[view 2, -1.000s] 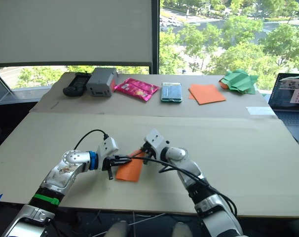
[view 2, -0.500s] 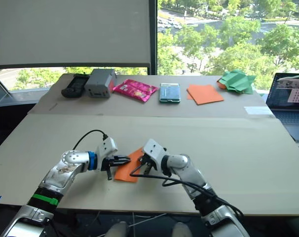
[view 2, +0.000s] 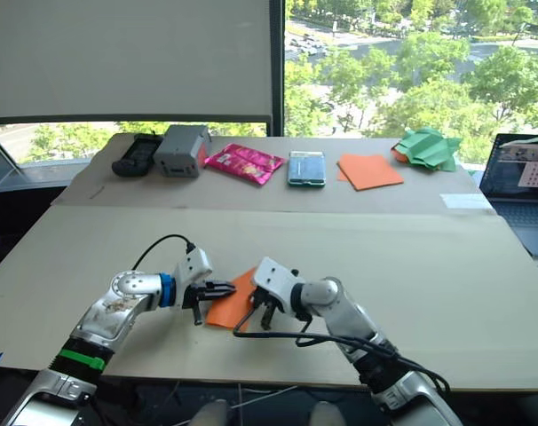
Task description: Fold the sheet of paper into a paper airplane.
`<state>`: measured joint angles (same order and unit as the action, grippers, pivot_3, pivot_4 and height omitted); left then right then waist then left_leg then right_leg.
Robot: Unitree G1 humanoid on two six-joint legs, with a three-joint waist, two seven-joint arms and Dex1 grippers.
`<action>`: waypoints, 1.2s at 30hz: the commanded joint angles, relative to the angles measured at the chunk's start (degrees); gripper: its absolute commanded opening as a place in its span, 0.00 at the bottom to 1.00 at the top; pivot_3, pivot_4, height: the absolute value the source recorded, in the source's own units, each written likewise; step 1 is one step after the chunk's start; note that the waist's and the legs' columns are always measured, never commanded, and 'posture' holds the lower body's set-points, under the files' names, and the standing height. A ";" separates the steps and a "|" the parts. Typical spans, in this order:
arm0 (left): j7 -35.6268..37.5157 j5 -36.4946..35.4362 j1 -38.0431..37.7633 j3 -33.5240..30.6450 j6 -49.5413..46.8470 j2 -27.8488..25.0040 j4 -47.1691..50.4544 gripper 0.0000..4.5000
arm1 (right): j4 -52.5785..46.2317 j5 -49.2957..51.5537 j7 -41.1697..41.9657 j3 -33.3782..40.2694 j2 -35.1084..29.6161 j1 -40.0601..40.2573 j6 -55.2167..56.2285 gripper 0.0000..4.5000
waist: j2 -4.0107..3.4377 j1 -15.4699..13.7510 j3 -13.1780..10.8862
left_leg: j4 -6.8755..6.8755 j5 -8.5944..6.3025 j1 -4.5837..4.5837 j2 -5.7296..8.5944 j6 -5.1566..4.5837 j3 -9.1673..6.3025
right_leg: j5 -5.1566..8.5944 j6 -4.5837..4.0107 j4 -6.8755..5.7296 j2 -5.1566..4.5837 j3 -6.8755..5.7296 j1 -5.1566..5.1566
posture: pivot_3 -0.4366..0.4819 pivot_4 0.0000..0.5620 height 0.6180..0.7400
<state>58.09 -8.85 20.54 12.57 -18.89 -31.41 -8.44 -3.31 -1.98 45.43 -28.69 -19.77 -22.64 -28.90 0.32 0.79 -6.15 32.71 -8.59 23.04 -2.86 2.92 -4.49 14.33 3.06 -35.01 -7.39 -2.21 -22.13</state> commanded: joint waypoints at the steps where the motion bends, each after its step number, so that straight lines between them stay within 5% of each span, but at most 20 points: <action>1: -0.03 1.60 -1.13 1.46 -1.33 -0.64 -0.56 0.08 | 2.28 -1.24 3.99 -6.70 -2.30 4.74 -5.57 0.00 | 0.00 0.01 0.01 | 0.00 0.00 0.00 0.00 0.00 0.00 | 0.00 0.00 0.00 0.00 0.00 0.00 | 0.48 0.27 0.69; 36: 0.03 1.25 -3.91 1.54 -3.71 -2.39 3.46 0.08 | -8.72 -5.69 7.58 -15.77 -4.48 6.57 -6.47 0.00 | 0.00 0.46 0.01 | -0.05 -0.15 -0.20 -0.05 0.11 0.00 | 0.07 -0.06 0.03 -0.01 0.00 -0.02 | 0.48 0.27 0.69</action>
<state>57.73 -8.68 18.22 12.42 -20.31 -33.15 -4.42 -15.62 -7.36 49.40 -37.20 -23.25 -19.51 -30.95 0.32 1.24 -6.14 32.65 -8.75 22.83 -2.92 3.02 -4.49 14.42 3.00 -34.98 -7.40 -2.20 -22.15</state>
